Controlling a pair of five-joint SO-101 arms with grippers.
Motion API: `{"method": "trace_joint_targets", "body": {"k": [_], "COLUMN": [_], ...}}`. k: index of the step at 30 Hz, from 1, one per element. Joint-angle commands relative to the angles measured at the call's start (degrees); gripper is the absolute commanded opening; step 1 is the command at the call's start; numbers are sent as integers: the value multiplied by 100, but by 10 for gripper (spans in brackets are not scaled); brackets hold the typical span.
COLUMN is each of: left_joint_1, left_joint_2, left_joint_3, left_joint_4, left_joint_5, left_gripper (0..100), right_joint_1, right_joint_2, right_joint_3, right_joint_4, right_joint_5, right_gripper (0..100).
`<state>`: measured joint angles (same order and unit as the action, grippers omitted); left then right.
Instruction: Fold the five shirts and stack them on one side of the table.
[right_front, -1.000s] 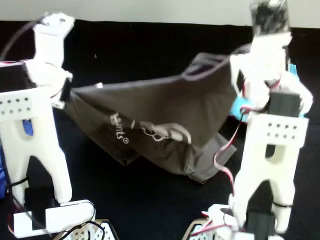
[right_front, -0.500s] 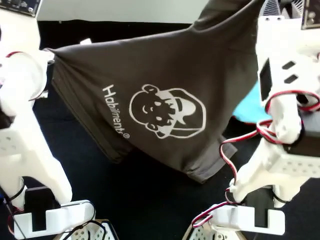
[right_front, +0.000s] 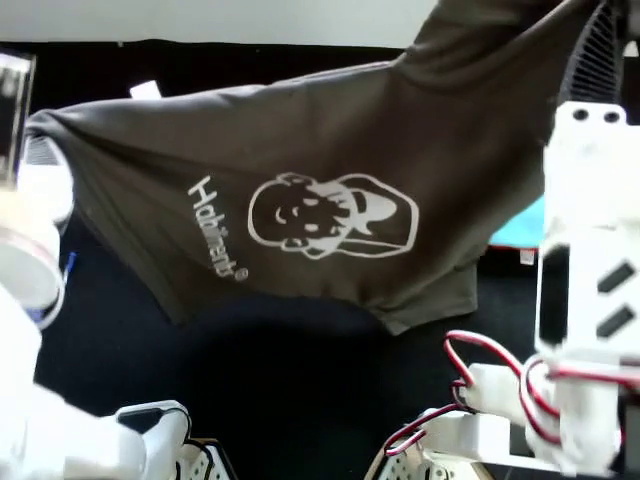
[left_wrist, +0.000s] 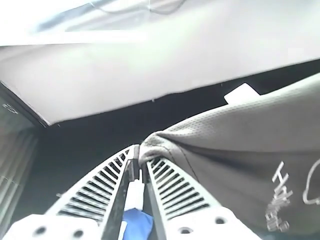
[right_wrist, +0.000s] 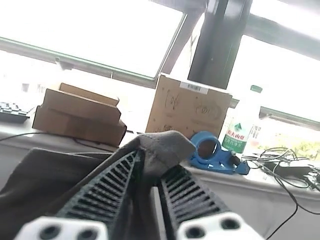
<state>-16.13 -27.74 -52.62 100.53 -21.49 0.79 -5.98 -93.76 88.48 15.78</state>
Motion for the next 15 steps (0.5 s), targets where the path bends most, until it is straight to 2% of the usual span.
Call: {"method": "trace_joint_targets", "body": {"k": [1, 8, 15], "left_joint_1": [-75, -75, -75], "left_joint_2": [-48, -145, -1068], "left_joint_3": [66, 646, 673], "left_joint_4": [26, -9, -9], "left_joint_5": [-35, -9, -26], "left_gripper": [8, 8, 8], "right_joint_1": [101, 101, 75], "right_joint_2": [-180, -1077, -2044], "right_joint_3": [-233, 444, 1393], "right_joint_4": [-233, -303, -312], "right_joint_5": [255, 255, 246], "right_gripper": [5, 5, 5]}}
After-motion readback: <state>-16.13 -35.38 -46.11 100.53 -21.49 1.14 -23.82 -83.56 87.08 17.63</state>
